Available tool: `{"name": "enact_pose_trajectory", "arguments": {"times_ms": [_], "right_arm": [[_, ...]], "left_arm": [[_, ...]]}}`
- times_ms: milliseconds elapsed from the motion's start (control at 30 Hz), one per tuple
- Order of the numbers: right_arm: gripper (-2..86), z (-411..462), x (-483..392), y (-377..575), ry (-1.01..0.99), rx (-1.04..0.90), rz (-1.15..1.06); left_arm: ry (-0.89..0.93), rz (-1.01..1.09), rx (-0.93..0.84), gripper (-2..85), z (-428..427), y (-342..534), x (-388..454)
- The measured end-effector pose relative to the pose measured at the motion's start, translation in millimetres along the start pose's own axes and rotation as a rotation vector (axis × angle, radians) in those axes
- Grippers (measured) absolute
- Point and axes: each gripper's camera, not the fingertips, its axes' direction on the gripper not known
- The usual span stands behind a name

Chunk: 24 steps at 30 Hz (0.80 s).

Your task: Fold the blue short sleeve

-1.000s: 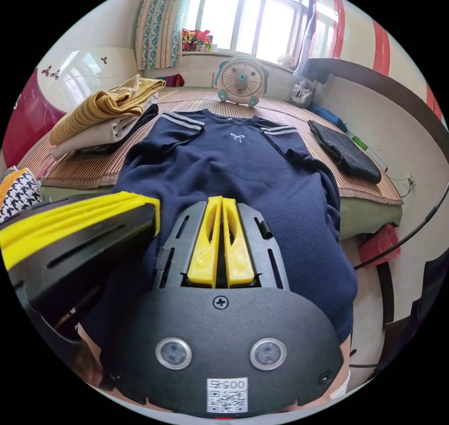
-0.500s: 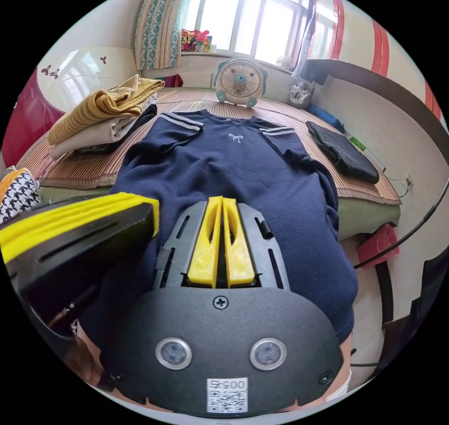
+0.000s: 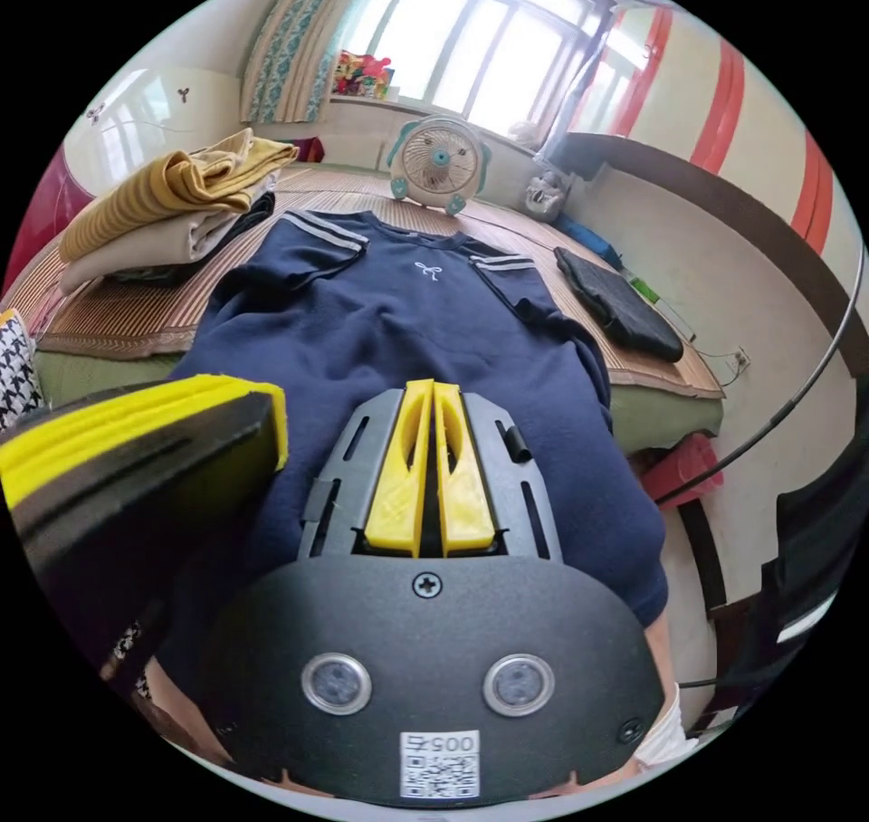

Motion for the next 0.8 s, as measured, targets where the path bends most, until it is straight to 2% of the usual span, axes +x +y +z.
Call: {"name": "enact_pose_trajectory", "arguments": {"times_ms": [433, 800], "right_arm": [[-1.0, -10, 11, 21, 0.01, 0.062, 0.002], [-1.4, -15, 44, 30, -0.01, -0.019, -0.045]], "left_arm": [[-0.011, -0.018, 0.007, -0.7, -5, 13, -7], [-0.019, -0.027, 0.04, -0.7, -26, 32, -17]]}}
